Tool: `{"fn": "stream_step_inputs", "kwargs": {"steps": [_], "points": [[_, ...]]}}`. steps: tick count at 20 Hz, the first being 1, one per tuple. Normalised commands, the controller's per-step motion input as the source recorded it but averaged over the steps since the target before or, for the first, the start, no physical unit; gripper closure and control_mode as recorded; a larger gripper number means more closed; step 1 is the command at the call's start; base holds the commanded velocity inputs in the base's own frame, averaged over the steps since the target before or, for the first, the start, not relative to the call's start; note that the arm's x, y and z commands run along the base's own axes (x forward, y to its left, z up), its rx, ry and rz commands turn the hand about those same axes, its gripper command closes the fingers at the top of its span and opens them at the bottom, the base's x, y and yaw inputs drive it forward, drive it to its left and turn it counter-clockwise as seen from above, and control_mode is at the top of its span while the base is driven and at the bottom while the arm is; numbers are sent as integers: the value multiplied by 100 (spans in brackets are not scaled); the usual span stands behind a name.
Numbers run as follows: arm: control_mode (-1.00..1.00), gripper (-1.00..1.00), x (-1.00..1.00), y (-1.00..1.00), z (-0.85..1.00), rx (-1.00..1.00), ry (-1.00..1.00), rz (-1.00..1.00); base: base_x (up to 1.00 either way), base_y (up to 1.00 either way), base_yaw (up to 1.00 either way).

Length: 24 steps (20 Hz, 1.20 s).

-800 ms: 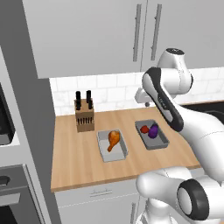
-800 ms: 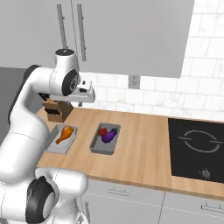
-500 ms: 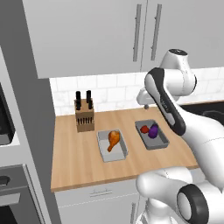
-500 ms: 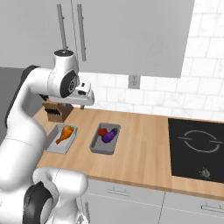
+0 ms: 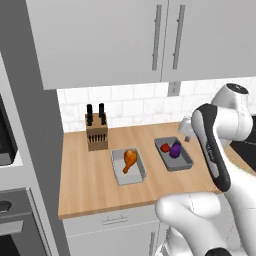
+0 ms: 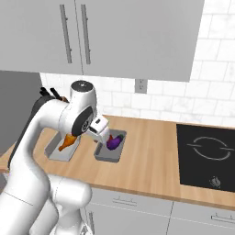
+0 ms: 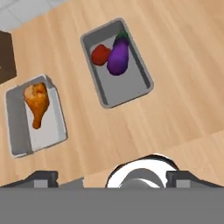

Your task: Take the meat container that has the chicken drumstick and place it on the second highest rack of the freezer. Then take the vegetable container that has the eggplant and bell pepper and place it on the highest rack of the freezer.

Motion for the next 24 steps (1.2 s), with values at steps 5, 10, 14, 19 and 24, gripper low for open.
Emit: {"fn": "stream_step_inputs", "kwargs": {"steps": [5, 10, 14, 19, 24], "points": [[-100, -100, 30, -65, -52, 7, 5, -33, 0, 0, 0], [-100, -100, 96, -52, -15, 2, 7, -16, 0, 0, 0], [-100, -100, 58, -17, 0, 21, 7, -10, 0, 0, 0], [-100, -100, 10, 0, -31, 26, 22, 0, 0, 0, 0], [-100, -100, 0, 1, -47, 8, 16, 0, 0, 0, 0]]}}
